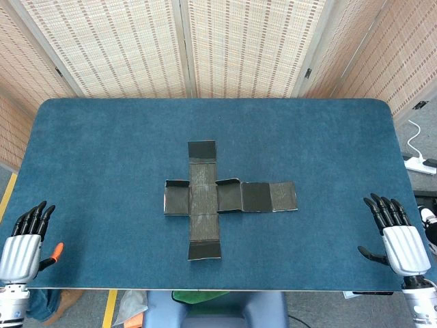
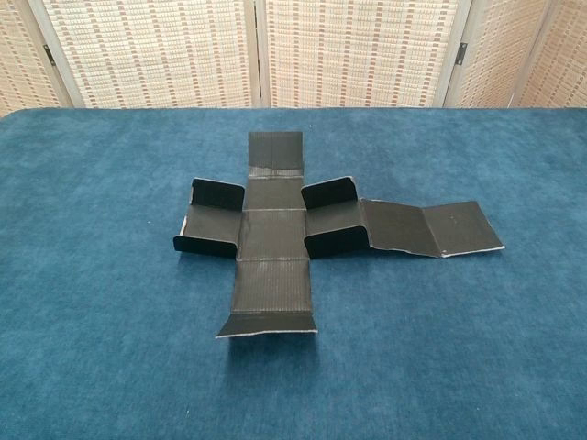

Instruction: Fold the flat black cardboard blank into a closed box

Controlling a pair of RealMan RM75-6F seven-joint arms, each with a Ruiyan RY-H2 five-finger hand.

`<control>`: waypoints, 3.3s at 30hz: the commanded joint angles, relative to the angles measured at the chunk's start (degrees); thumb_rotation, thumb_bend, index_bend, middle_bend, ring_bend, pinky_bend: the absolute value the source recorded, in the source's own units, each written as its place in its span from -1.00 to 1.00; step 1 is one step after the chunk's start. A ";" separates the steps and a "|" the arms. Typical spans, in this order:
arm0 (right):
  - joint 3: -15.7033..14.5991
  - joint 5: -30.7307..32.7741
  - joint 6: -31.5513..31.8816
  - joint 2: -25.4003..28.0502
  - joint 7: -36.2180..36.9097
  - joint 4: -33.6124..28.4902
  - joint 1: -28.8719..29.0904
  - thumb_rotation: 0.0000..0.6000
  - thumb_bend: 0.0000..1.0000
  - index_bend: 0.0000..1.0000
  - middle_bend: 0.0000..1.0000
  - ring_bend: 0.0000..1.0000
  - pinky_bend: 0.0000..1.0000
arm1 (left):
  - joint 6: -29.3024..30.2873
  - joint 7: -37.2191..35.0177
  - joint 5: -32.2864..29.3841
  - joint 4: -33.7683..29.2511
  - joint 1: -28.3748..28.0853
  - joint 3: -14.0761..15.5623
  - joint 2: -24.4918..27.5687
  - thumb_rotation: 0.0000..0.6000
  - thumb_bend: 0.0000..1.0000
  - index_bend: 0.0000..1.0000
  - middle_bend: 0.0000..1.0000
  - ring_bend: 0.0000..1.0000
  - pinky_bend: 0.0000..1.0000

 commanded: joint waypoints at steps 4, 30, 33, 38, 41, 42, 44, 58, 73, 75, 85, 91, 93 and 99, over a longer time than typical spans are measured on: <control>0.75 0.82 -0.93 0.12 -1.33 -1.38 0.72 1.00 -0.88 -1.00 -1.00 -1.00 -0.92 | -0.80 0.20 -0.51 0.46 -0.58 -0.52 -0.52 1.00 -0.39 -0.85 -0.92 -0.85 -0.76; 8.81 21.43 -27.72 -2.78 -19.55 -15.40 19.69 1.00 -0.96 -1.00 -1.00 0.37 1.00 | -1.23 -1.33 0.61 1.46 -1.77 -1.42 -1.10 1.00 -0.39 -0.87 -0.92 -0.85 -0.76; 10.31 27.93 -31.09 -6.10 -23.05 -13.01 23.73 1.00 -0.93 -1.00 -1.00 0.38 1.00 | -2.00 -1.33 -0.21 1.86 -2.03 -1.59 -1.33 1.00 -0.39 -0.88 -0.92 -0.85 -0.76; 11.00 37.27 -36.98 -10.96 -25.83 -7.41 29.66 1.00 -0.92 -1.00 -1.00 0.38 1.00 | -3.36 -1.04 -1.12 1.85 -2.52 -1.65 -1.22 1.00 -0.39 -0.88 -0.92 -0.85 -0.76; 10.89 41.86 -39.40 -13.81 -27.26 -3.50 32.96 1.00 -0.91 -1.00 -1.00 0.38 1.00 | -3.95 -0.62 -1.68 1.83 -2.83 -1.79 -1.24 1.00 -0.39 -0.89 -0.92 -0.85 -0.76; 10.85 43.40 -39.93 -14.95 -27.76 -2.09 34.12 1.00 -0.90 -1.00 -1.00 0.38 1.00 | -4.18 -0.47 -1.88 1.76 -2.99 -1.90 -1.28 1.00 -0.39 -0.89 -0.92 -0.85 -0.76; 10.77 45.70 -40.90 -16.44 -28.16 -0.17 35.71 1.00 -0.90 -1.00 -1.00 0.38 1.00 | -4.35 -0.38 -1.86 1.73 -3.24 -2.00 -1.37 1.00 -0.39 -0.89 -0.92 -0.85 -0.76; 8.45 59.10 -48.20 -23.29 -31.18 11.01 47.69 1.00 -0.84 -1.00 -1.00 0.38 1.00 | -5.32 0.06 -2.56 2.40 -4.24 -2.26 -2.02 1.00 -0.39 -0.89 -0.92 -0.85 -0.76; 4.58 70.75 -49.99 -26.78 -33.52 16.81 56.81 1.00 -0.79 -1.00 -1.00 0.40 1.00 | -5.97 -0.90 -3.53 3.41 -4.29 -2.02 -2.04 1.00 -0.40 -0.91 -0.92 -0.85 -0.76; 3.87 72.46 -49.71 -26.79 -34.03 16.73 57.76 1.00 -0.76 -1.00 -1.00 0.42 1.00 | -6.09 -1.24 -3.55 3.54 -4.32 -1.97 -1.98 1.00 -0.40 -0.91 -0.92 -0.85 -0.76; 1.53 75.56 -45.03 -26.22 -35.55 14.08 58.81 1.00 -0.74 -0.96 -0.89 0.44 1.00 | -6.34 -1.69 -3.50 3.90 -4.64 -1.99 -2.03 1.00 -0.40 -0.91 -0.92 -0.85 -0.76; 1.61 75.67 -44.19 -26.31 -35.89 13.41 59.52 1.00 -0.68 -0.52 -0.57 0.49 1.00 | -6.61 -1.65 -3.77 4.03 -4.78 -1.99 -1.96 1.00 -0.39 -0.91 -0.92 -0.85 -0.76; 2.02 74.36 -43.16 -25.91 -35.26 12.11 59.20 1.00 -0.66 -0.42 -0.50 0.50 1.00 | -6.68 -2.10 -3.84 4.07 -4.93 -2.21 -1.88 1.00 -0.39 -0.91 -0.92 -0.85 -0.76; 3.15 66.81 -38.66 -23.74 -31.94 6.04 56.49 1.00 -0.61 -0.28 -0.34 0.51 1.00 | -7.47 -4.52 -3.08 6.75 -6.92 -3.74 -3.24 1.00 -0.39 -0.80 -0.90 -0.79 -0.67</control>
